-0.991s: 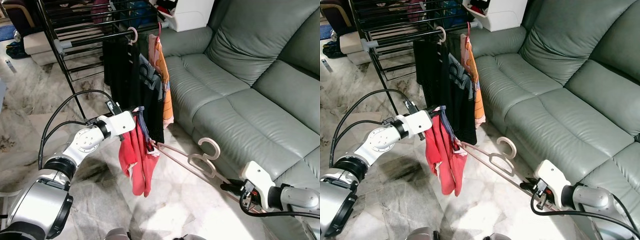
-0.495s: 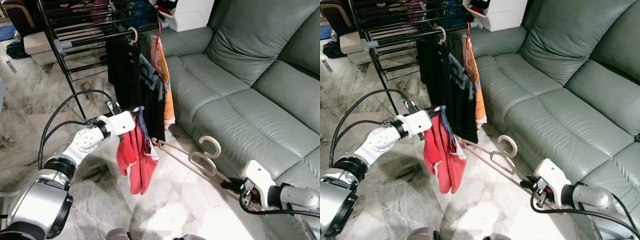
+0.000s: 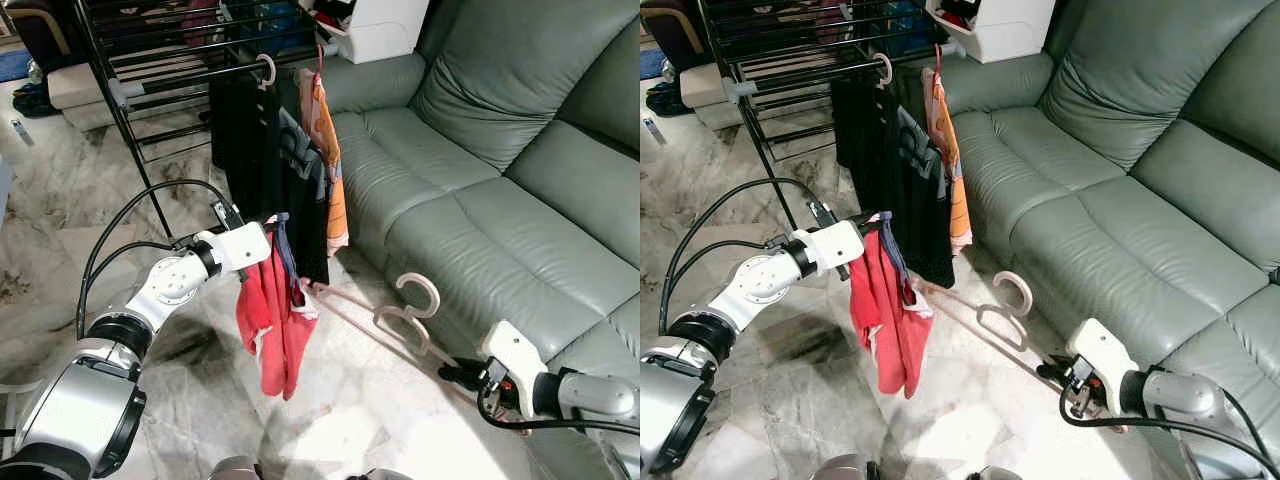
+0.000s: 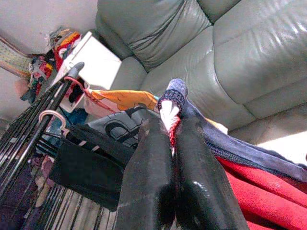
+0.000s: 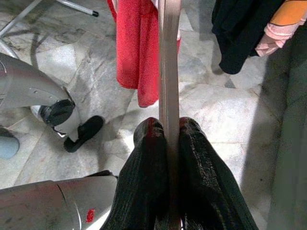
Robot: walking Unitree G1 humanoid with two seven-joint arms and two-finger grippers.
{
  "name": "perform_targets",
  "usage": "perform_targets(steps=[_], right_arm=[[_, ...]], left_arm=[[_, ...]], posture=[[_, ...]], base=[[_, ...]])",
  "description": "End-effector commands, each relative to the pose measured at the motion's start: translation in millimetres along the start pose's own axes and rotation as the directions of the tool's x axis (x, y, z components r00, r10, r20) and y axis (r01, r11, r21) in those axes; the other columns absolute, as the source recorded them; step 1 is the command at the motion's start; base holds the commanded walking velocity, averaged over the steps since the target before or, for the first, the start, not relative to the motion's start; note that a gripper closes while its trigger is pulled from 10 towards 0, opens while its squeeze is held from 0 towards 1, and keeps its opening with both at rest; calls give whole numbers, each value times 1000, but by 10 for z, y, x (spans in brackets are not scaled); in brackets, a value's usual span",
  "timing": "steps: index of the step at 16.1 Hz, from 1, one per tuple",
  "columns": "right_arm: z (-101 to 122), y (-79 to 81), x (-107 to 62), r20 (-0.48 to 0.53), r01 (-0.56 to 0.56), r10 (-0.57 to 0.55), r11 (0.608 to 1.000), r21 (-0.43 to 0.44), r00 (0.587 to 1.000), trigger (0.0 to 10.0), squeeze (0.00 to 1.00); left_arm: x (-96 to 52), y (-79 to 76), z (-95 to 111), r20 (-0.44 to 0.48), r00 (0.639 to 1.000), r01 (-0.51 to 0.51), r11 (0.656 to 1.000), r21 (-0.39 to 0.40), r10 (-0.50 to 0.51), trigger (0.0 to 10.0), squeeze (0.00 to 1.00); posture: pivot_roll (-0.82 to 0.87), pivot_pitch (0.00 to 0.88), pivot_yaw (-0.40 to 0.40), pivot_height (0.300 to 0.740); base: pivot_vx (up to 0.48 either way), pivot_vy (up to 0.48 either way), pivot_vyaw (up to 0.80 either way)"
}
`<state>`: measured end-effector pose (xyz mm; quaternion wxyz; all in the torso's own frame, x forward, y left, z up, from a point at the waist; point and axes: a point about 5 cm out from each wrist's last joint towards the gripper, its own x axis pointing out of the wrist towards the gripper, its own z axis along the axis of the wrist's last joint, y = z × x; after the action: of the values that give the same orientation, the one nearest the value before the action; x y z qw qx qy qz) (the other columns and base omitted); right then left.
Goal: Hang hanger
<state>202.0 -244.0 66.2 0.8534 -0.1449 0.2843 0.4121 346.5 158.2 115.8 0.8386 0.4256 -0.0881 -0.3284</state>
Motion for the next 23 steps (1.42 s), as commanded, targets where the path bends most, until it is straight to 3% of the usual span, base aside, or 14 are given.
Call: perform_targets(steps=[1, 10, 23], right_arm=[[43, -1, -20, 11, -7, 8, 1000, -8, 1000, 10000, 0], [10, -27, -4, -6, 15, -15, 1000, -11, 1000, 10000, 0], [16, -109, 162, 20, 36, -36, 999, 32, 999, 10000, 0]], left_arm=[[49, 86, 74, 30, 999, -20, 1000, 20, 19, 10000, 0], [46, 110, 88, 40, 999, -25, 999, 24, 24, 10000, 0], [93, 178, 273, 148, 988, -44, 998, 34, 39, 10000, 0]], posture=[[-141, 0, 0, 740], [-141, 0, -2, 740], [-123, 0, -7, 740]], base=[[0, 0, 0], [0, 0, 0], [0, 0, 0]])
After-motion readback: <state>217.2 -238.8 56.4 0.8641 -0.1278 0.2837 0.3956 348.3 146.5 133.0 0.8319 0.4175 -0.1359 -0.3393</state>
